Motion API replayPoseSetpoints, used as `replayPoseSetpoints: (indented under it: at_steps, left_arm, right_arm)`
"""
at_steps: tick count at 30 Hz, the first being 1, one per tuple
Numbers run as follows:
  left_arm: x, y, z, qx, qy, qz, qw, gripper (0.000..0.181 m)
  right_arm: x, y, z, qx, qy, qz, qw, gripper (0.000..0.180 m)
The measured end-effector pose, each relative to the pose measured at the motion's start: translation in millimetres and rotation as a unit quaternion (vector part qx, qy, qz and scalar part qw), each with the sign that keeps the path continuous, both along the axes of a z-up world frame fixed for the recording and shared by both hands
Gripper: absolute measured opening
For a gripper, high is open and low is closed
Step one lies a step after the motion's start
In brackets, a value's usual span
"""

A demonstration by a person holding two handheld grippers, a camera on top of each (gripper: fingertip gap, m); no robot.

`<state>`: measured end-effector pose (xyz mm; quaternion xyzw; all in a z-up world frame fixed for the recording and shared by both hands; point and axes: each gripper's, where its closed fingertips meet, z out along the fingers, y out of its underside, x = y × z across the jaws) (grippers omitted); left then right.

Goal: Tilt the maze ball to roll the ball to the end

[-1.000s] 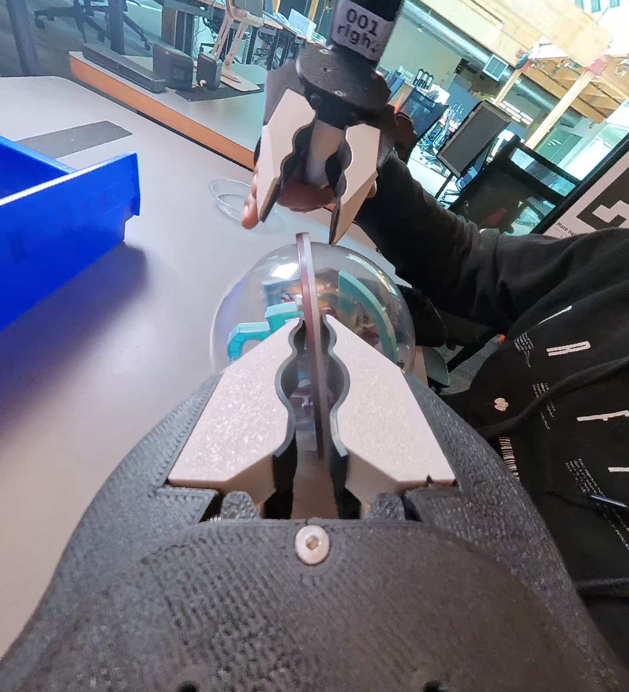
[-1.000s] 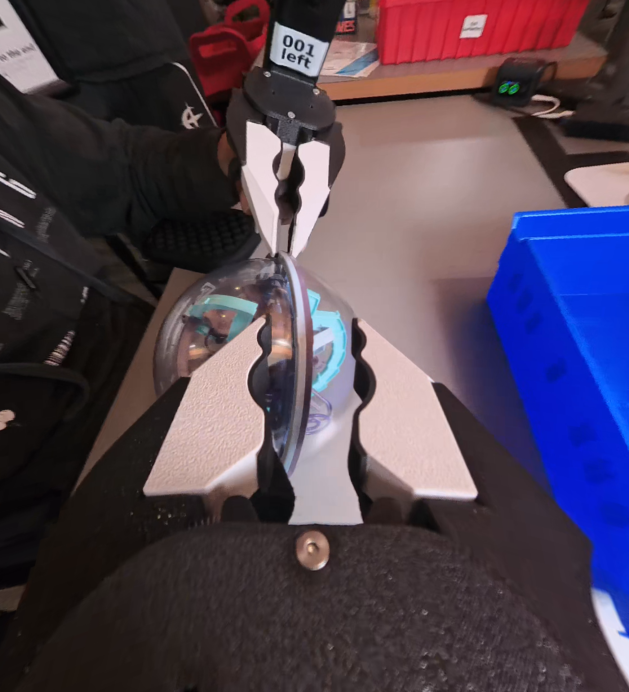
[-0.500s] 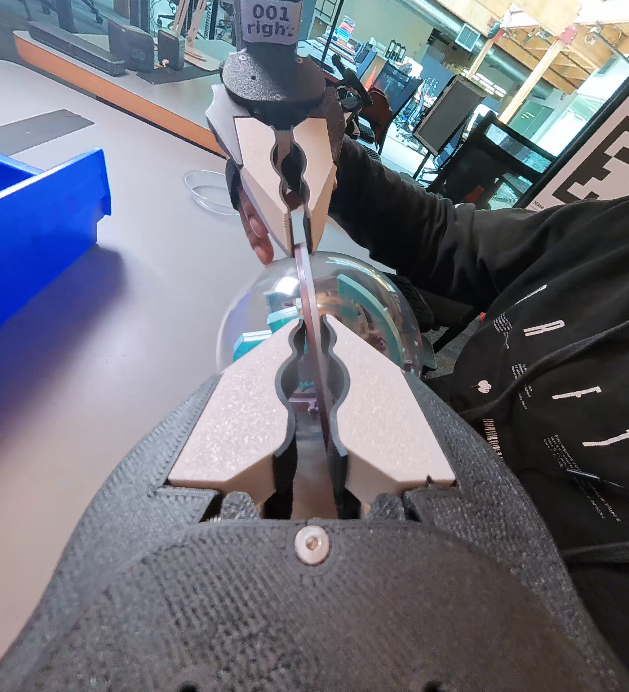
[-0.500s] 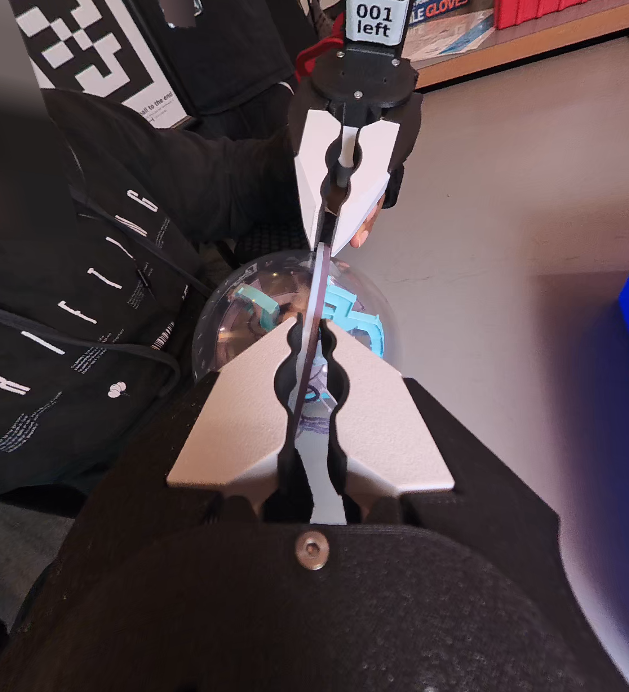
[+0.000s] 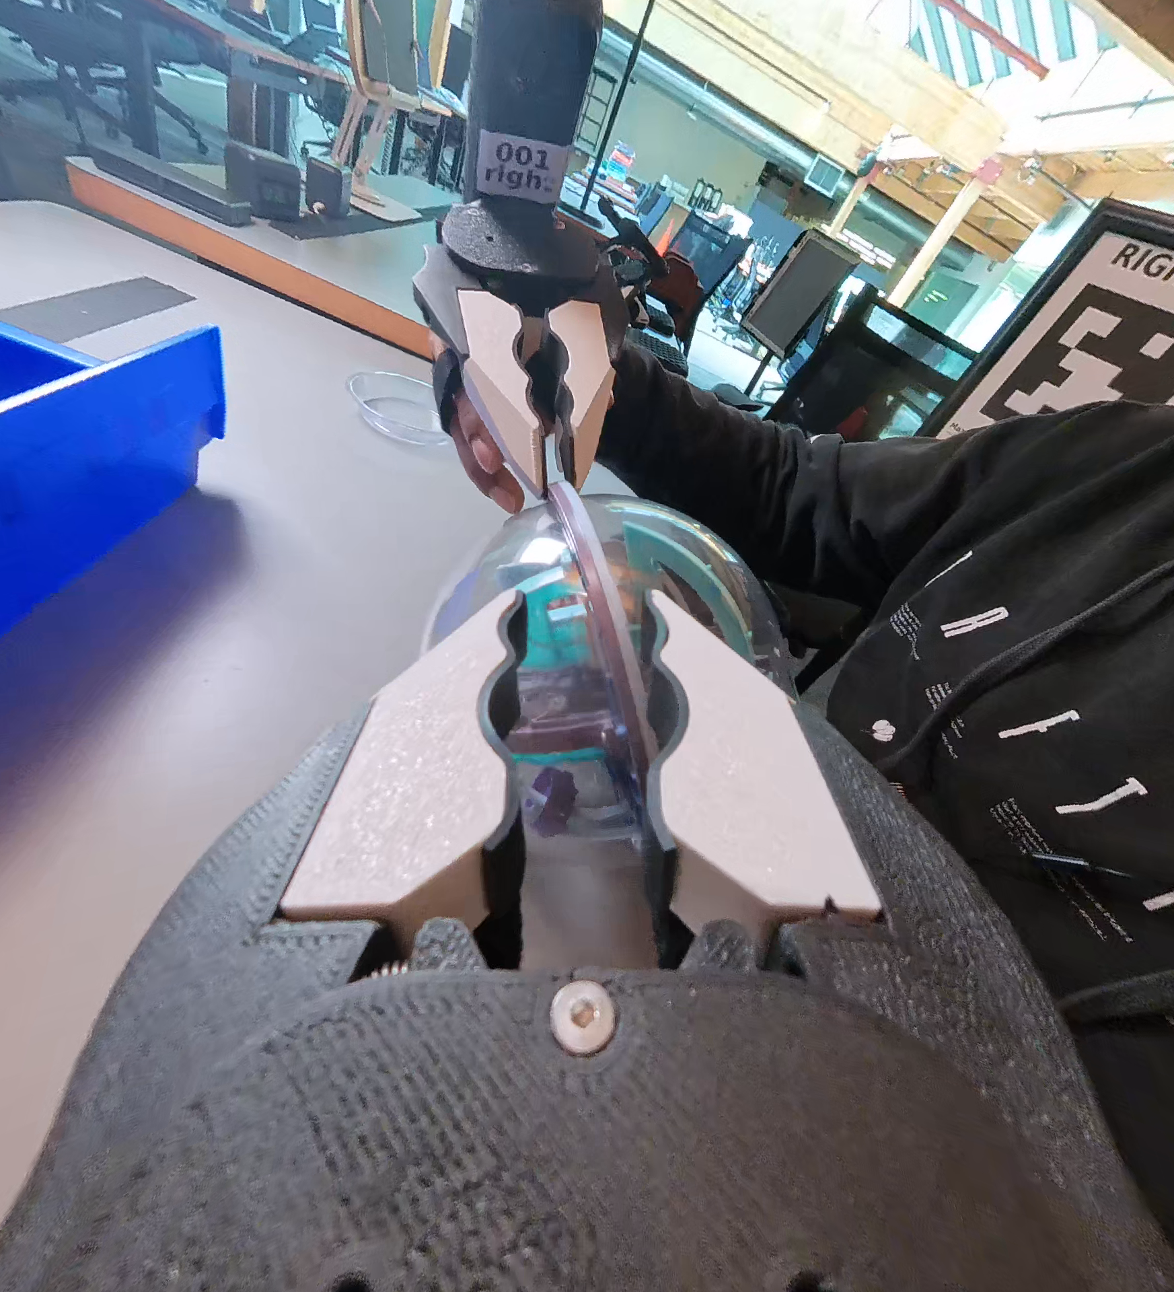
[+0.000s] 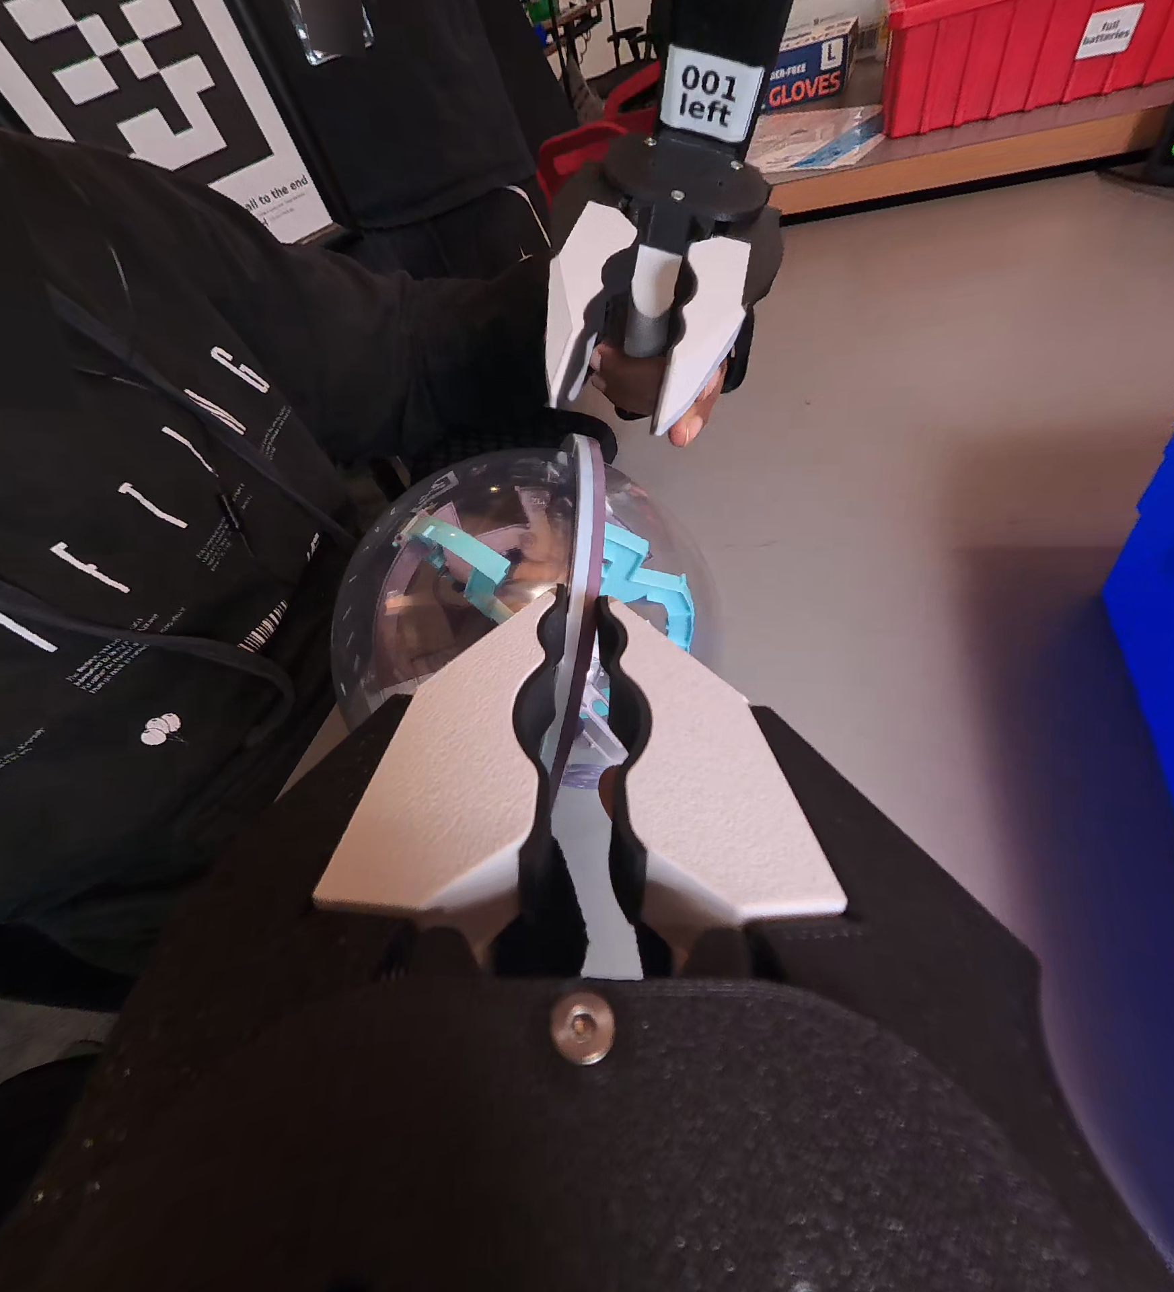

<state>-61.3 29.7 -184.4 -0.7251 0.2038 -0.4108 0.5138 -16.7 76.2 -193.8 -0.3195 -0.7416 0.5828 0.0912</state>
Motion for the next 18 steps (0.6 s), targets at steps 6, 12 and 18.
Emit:
replayPoseSetpoints:
  at_steps: [6,12,18]
  left_arm:
    - [-4,-28,-16,-0.017,-0.017,-0.021,0.999,0.040]
    - [1,-48,-41,-0.034,-0.003,-0.037,0.999,0.042]
    - [10,-50,-66,-0.054,0.070,-0.034,0.995,0.039]
  right_arm:
    - [2,3,-1,-0.008,-0.001,-0.011,1.000,0.005]
    - [2,9,-3,-0.023,0.004,-0.031,0.999,0.005]
    - [9,16,-6,-0.051,0.022,-0.053,0.997,0.006]
